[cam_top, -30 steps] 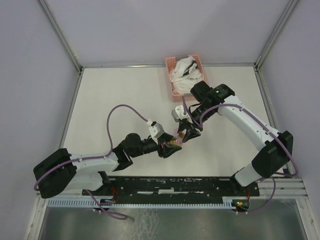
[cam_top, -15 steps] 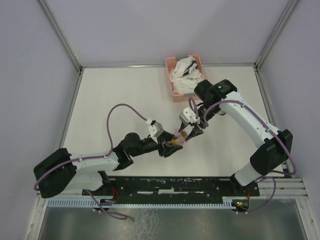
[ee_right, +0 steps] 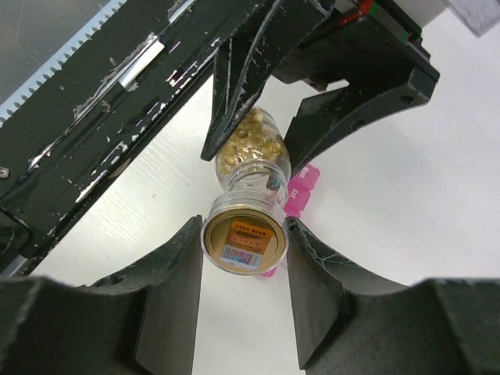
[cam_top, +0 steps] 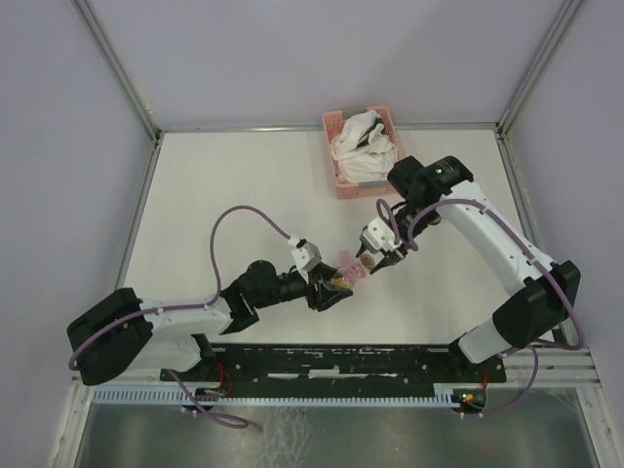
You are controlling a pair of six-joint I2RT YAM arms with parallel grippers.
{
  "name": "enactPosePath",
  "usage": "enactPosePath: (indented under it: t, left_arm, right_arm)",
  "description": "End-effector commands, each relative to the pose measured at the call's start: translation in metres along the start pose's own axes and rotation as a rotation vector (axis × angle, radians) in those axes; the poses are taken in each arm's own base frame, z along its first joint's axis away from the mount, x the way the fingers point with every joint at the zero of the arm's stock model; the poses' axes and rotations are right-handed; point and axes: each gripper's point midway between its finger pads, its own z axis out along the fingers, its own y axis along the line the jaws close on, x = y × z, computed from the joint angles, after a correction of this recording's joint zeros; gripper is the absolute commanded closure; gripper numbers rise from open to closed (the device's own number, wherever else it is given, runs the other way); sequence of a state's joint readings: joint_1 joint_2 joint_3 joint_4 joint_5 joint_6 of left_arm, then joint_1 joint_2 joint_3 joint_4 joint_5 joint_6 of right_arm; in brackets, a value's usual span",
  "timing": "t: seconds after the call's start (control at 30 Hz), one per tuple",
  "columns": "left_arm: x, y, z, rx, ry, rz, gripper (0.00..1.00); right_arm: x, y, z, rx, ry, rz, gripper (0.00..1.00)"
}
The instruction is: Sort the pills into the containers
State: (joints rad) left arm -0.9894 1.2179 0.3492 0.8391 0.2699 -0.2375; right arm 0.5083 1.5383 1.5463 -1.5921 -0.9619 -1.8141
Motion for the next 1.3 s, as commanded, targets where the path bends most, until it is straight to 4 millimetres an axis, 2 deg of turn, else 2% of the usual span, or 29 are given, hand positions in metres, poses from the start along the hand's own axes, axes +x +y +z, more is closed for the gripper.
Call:
enactPosePath:
  t: [0.0,0.07,0.13,0.27,0.37,0.5,0.63,0.8,1.03,1.17,1.27]
  left_arm:
    - [-0.018,-0.002,-0.003,-0.007,-0.069,-0.023,0.97]
    - [-0.018,0.001,-0.005,-0.022,-0.074,-0.023,0.97]
    - [-0.019,0.004,-0.009,-0.046,-0.087,-0.023,0.97]
    - [-0.024,0.01,-0.019,-0.092,-0.14,-0.025,0.97]
    - [-0.03,0.011,-0.024,-0.103,-0.184,-0.028,0.97]
    - [-0.04,0.009,-0.029,-0.098,-0.236,-0.031,0.97]
    - [-0.046,0.008,-0.033,-0.1,-0.269,-0.033,0.97]
    - [-0.048,0.01,-0.036,-0.113,-0.288,-0.034,0.97]
    - [-0.052,0.01,-0.036,-0.116,-0.301,-0.032,0.97]
    - [-0.054,0.009,-0.035,-0.109,-0.31,-0.036,0.97]
    - [-0.056,0.008,-0.035,-0.106,-0.316,-0.044,0.97]
  right_arm:
    - [0.005,-0.01,-0.012,0.101,0.028,0.096,0.74]
    - [0.025,-0.032,-0.022,0.223,0.064,0.22,0.74]
    - [0.053,-0.054,-0.035,0.386,0.127,0.384,0.74]
    - [0.126,-0.071,-0.055,0.665,0.275,0.698,0.71]
    - [0.182,-0.082,-0.075,0.887,0.343,0.909,0.63]
    - [0.238,-0.091,-0.09,0.989,0.403,1.007,0.62]
    - [0.278,-0.098,-0.088,0.97,0.468,1.077,0.6]
    - [0.299,-0.107,-0.083,0.954,0.491,1.129,0.55]
    - [0.31,-0.108,-0.082,0.962,0.508,1.16,0.35]
    - [0.304,-0.109,-0.083,0.965,0.492,1.172,0.26]
    - [0.286,-0.111,-0.085,0.96,0.437,1.165,0.25]
